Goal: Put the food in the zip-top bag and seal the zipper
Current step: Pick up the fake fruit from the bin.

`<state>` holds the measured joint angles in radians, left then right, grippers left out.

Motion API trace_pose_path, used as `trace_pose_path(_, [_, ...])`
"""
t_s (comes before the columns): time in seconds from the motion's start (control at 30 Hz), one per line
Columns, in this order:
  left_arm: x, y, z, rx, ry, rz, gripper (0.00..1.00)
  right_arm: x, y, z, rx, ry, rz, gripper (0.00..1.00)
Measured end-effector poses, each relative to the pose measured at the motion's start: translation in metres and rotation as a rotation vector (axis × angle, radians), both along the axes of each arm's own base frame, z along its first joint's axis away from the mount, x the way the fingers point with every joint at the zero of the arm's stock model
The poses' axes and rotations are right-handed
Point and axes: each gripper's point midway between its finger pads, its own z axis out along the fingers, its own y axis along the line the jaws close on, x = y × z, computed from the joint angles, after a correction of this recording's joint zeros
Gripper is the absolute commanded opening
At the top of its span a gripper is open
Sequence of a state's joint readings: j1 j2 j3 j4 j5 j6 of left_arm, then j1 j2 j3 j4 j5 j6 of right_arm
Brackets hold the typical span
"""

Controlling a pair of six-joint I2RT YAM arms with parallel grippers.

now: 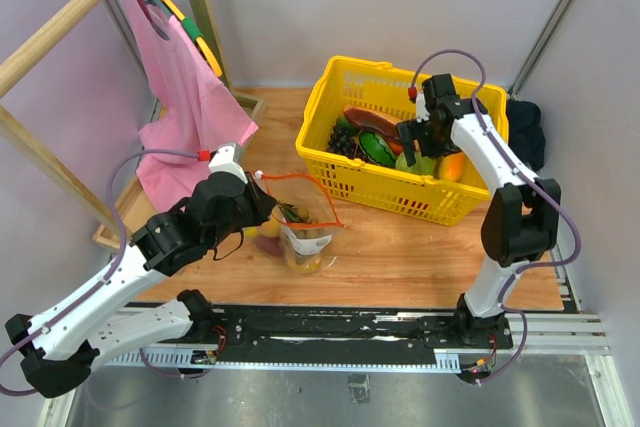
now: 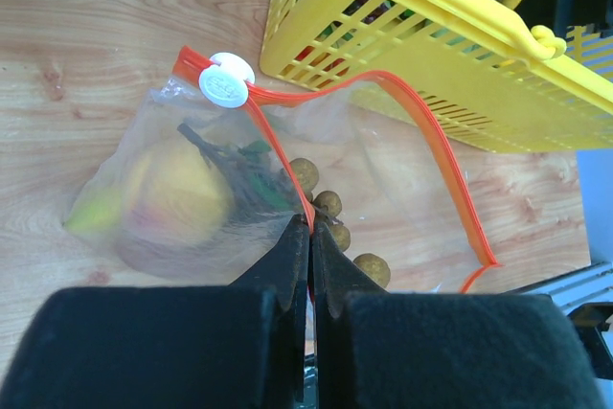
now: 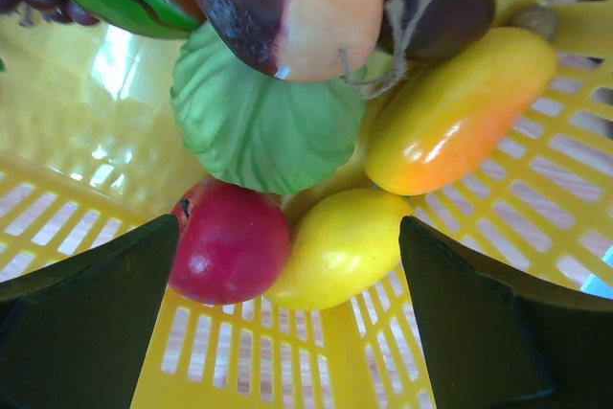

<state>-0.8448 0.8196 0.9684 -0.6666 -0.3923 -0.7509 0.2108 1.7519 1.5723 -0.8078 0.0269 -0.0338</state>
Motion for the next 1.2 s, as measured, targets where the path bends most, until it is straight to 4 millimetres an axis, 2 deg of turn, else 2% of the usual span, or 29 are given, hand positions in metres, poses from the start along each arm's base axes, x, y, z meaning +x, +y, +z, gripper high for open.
trace_pose_path(0.13, [0.000,0.000,0.000,0.003,-0.001,-0.002,0.00,-0.007,0.001,-0.023,-0.004,0.118,0.011,0.99])
trace_pose_path(0.23, [0.000,0.000,0.000,0.006,-0.002,-0.003,0.00,-0.014,0.008,-0.033,0.027,0.191,0.043,0.99])
trace_pose_path(0.5, [0.001,-0.001,0.001,0.008,-0.004,-0.006,0.00,-0.043,0.020,-0.036,0.099,0.315,0.116,0.99])
trace_pose_path(0.7, [0.001,-0.004,0.000,0.007,0.001,-0.014,0.00,-0.051,0.024,-0.033,0.120,0.336,0.135,0.99])
trace_pose_path(0.9, [0.002,-0.007,-0.001,0.006,0.007,-0.022,0.00,-0.059,0.021,-0.045,0.110,0.391,0.129,0.99])
trace_pose_path(1.03, [0.001,-0.007,-0.001,0.004,0.009,-0.026,0.00,-0.061,0.021,-0.063,0.100,0.448,0.123,0.99])
trace_pose_path(1.2, [0.001,-0.008,-0.001,0.002,0.011,-0.030,0.00,-0.068,0.019,-0.092,0.087,0.543,0.117,0.93])
